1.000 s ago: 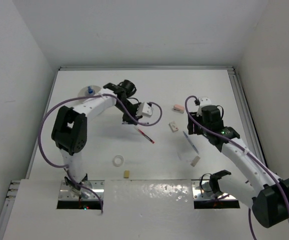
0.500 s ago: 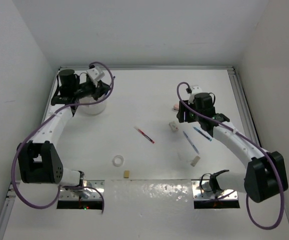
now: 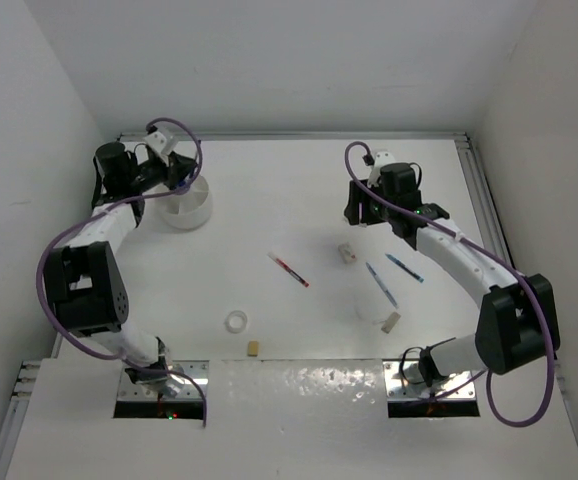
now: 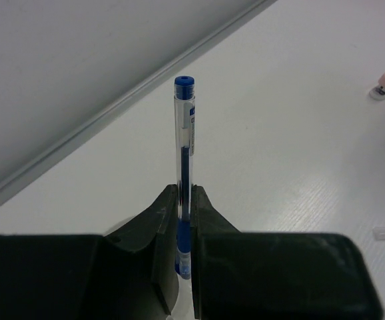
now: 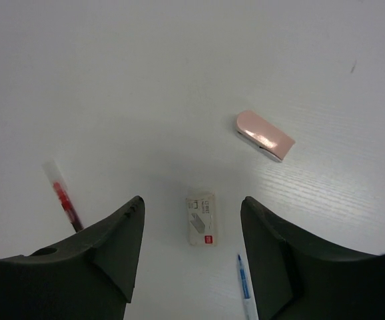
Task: Sort the stationery into containers
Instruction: Place the pen in the storage box, then pick up the pen from the center of the board.
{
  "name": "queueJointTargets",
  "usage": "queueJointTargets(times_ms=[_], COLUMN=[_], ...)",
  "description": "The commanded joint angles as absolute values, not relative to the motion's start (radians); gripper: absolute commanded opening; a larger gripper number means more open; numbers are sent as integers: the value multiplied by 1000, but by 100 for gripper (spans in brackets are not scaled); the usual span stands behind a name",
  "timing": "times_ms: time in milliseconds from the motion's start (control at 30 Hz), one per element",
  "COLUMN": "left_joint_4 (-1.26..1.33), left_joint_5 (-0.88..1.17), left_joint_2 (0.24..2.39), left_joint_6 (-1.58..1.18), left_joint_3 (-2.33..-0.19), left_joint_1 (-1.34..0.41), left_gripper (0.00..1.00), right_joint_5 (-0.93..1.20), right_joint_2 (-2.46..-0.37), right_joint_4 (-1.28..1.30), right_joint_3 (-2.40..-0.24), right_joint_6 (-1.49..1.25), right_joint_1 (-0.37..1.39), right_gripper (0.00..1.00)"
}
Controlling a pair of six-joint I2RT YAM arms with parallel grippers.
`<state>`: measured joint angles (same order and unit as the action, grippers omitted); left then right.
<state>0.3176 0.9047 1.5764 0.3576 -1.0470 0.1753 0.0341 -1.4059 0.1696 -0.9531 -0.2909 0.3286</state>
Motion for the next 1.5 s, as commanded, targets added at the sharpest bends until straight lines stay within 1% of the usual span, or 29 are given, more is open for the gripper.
queueJointTargets(times_ms=[0, 200, 367, 533, 600, 633, 700, 733, 800, 833, 900, 967, 1100, 1167, 1233, 1267, 1300, 1333, 1367, 1400, 1433, 1467], left_joint_4=[339, 376, 485, 456, 440, 439, 425, 419, 375, 348, 245, 163, 72, -39, -191, -418, -534, -630, -784, -842, -910, -932], left_joint_5=[1006, 1014, 907, 897, 893, 891, 893, 896, 948, 974, 1027, 1052, 1161, 1140, 1085, 1006, 958, 907, 838, 813, 795, 776], left_joint_2=[1621, 1643, 1666, 1706, 1715, 1720, 1718, 1717, 1713, 1706, 1689, 1680, 1629, 1608, 1600, 1603, 1626, 1640, 1657, 1692, 1713, 1759], left_joint_6=[376, 368, 319, 419, 434, 443, 449, 451, 468, 523, 604, 635, 693, 734, 924, 1039, 1253, 1332, 1392, 1446, 1448, 1440], left_joint_3=[-1059, -1005, -959, -954, -957, -956, -957, -963, -977, -1001, -1043, -1071, -1144, -1172, -1241, -1268, -1316, -1328, -1338, -1350, -1356, -1376], left_joint_1=[190, 176, 176, 173, 172, 172, 172, 173, 176, 179, 181, 183, 166, 131, 57, 20, -70, -113, -158, -231, -262, -296], left_gripper=[0, 0, 0, 0, 5, 10, 18, 28, 37, 45, 52, 55, 57, 57, 54, 53, 53, 55, 57, 62, 67, 76], right_joint_5=[41, 40, 40, 9, 2, 2, 2, 2, 2, 2, 6, 12, 17, 17, 21, 32, 37, 41, 51, 58, 72, 113], right_joint_2=[-1440, -1466, -1467, -1451, -1444, -1442, -1436, -1434, -1431, -1431, -1433, -1431, -1419, -1404, -1384, -1379, -1373, -1367, -1349, -1339, -1329, -1307], right_joint_4=[189, 213, 238, 273, 279, 278, 281, 281, 281, 282, 282, 287, 287, 279, 275, 276, 282, 290, 298, 295, 293, 281], right_joint_3=[-1034, -1071, -1084, -1091, -1091, -1088, -1085, -1083, -1080, -1080, -1083, -1085, -1081, -1065, -1040, -1031, -1016, -1008, -994, -968, -951, -936], right_joint_6=[-287, -287, -275, -253, -249, -249, -249, -249, -249, -249, -242, -241, -226, -219, -204, -195, -183, -181, -176, -173, -172, -169], right_joint_1=[324, 324, 324, 322, 324, 324, 322, 324, 324, 322, 324, 324, 328, 328, 328, 328, 330, 328, 327, 324, 315, 307], right_gripper=[59, 59, 59, 59, 59, 59, 59, 59, 59, 59, 59, 59, 60, 62, 66, 68, 71, 72, 74, 78, 80, 82])
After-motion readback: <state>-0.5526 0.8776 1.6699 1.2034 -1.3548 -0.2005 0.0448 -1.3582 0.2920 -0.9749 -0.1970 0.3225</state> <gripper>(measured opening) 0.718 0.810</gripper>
